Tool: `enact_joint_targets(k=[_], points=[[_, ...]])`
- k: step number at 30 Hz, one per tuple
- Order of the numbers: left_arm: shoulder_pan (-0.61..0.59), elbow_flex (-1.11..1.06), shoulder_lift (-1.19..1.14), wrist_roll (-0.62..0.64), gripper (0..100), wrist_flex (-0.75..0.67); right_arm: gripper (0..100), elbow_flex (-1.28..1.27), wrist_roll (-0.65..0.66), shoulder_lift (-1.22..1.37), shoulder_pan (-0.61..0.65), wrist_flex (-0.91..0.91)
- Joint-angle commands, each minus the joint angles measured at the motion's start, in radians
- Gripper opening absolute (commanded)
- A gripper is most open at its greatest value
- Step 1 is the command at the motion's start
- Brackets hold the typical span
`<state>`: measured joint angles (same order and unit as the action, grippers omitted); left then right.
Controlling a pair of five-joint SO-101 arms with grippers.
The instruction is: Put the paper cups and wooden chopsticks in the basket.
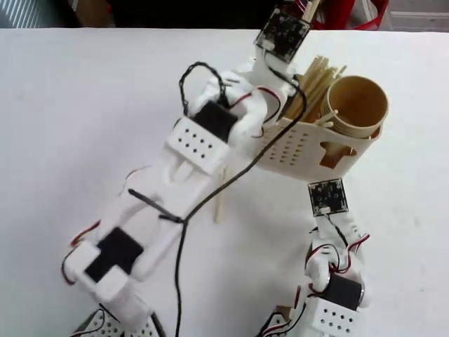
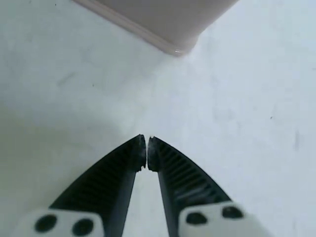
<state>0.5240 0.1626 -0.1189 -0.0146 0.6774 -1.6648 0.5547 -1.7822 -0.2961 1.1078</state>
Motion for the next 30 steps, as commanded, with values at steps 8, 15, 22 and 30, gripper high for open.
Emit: enact_joint_targets(k=[8,15,22,30], points=[[-0.018,-0.502,0.291,-0.141,11,-0.365,2.4,0.000,0.005,-0.010,0.002,-0.018],[-0.016,-0.462,0.300,-0.140,12,-0.324,2.4,0.000,0.005,-0.010,0.004,-0.016],[-0.018,-0.308,0.300,-0.143,12,-0.242,2.4,-0.006,0.005,-0.010,0.005,-0.016],[-0.010,-0.029,0.278,-0.143,12,-0.048,2.4,-0.008,0.005,-0.010,0.005,-0.016]])
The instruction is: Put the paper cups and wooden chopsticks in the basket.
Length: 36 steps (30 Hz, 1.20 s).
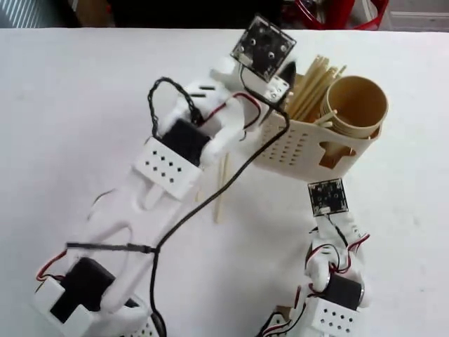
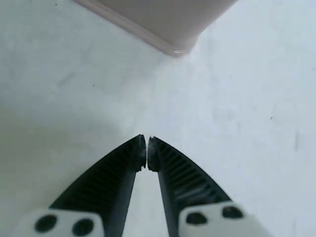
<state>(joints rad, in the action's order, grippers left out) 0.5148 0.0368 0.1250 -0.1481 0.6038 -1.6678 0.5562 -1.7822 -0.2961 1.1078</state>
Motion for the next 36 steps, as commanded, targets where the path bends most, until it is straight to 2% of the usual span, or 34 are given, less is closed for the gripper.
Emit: enact_joint_targets(k=[1,4,11,15,20,23,27,30,33,36], points=[[-0.001,0.103,0.028,-0.009,12,0.026,2.4,-0.005,0.003,-0.010,0.005,-0.016],[-0.002,0.103,0.015,-0.009,12,0.034,2.4,-0.005,0.003,-0.010,0.005,-0.016],[-0.001,0.101,-0.084,-0.011,12,0.183,2.4,-0.005,0.003,-0.010,0.005,-0.016],[0.030,0.112,-0.170,-0.015,12,0.196,2.4,-0.005,0.003,-0.010,0.007,-0.016],[0.094,0.187,-0.228,-0.144,12,0.169,2.4,-0.006,0.003,-0.010,0.007,-0.016],[0.102,0.276,-0.243,-0.164,12,0.172,2.4,-0.006,0.003,-0.010,0.007,-0.016],[0.042,0.381,-0.262,-0.163,12,0.175,2.4,-0.006,0.003,-0.010,0.007,-0.016],[-0.044,0.416,-0.278,-0.147,8,0.175,2.4,-0.006,0.003,-0.010,0.007,-0.016],[-0.148,0.425,-0.292,-0.025,6,0.181,2.4,-0.006,0.003,-0.010,0.007,-0.016],[-0.239,0.425,-0.286,0.054,7,0.256,2.4,-0.006,0.003,-0.010,0.007,-0.016]])
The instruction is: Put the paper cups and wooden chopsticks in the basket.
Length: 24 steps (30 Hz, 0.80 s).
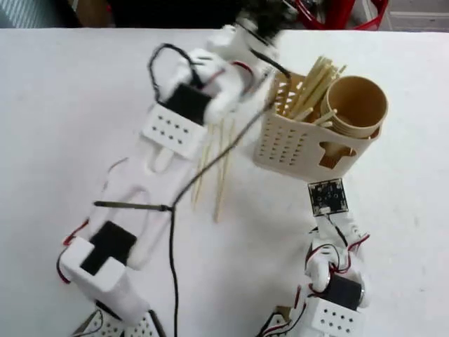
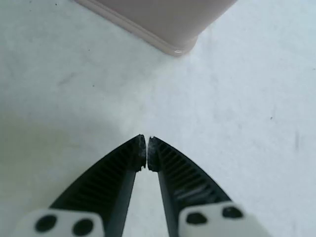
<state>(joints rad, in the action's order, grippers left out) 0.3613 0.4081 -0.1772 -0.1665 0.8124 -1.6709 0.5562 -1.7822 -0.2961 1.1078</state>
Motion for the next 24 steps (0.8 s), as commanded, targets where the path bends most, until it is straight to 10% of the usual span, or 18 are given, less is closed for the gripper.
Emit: enact_joint_targets(k=[1,11,24], points=[[-0.114,0.055,0.031,0.087,7,0.077,2.4,-0.003,0.003,-0.010,0.007,-0.016],[-0.177,0.054,-0.176,-0.127,8,0.485,2.5,-0.003,0.003,-0.010,0.007,-0.016],[-0.131,0.054,-0.503,-0.028,15,0.434,2.7,-0.003,0.005,-0.010,0.005,-0.016]])
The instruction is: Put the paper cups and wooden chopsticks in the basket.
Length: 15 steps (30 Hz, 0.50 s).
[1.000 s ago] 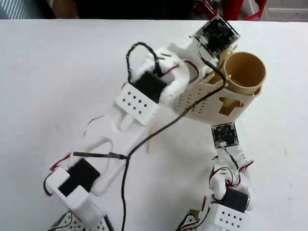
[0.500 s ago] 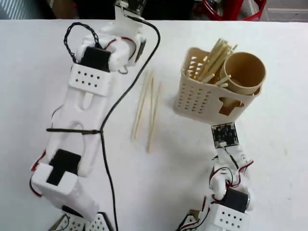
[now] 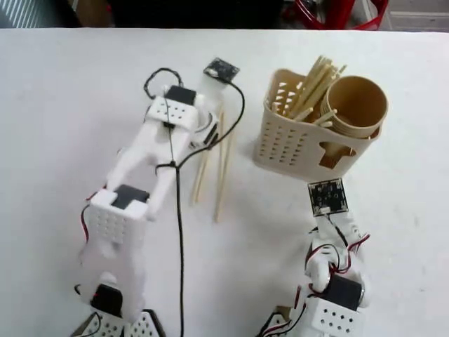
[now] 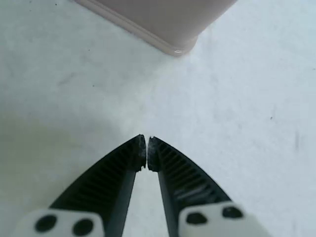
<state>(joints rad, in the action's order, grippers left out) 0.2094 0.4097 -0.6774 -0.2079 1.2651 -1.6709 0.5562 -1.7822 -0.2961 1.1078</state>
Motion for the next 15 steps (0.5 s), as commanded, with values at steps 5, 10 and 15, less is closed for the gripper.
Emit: enact_joint_targets(k=[5,10,15], points=[[0.021,0.052,-0.022,0.015,15,-0.020,2.7,-0.003,0.005,-0.010,0.005,-0.016],[0.042,0.051,-0.051,0.015,15,-0.015,2.7,-0.003,0.005,-0.010,0.005,-0.016],[0.041,0.078,-0.110,0.017,15,-0.008,2.7,-0.003,0.005,-0.010,0.002,-0.016]])
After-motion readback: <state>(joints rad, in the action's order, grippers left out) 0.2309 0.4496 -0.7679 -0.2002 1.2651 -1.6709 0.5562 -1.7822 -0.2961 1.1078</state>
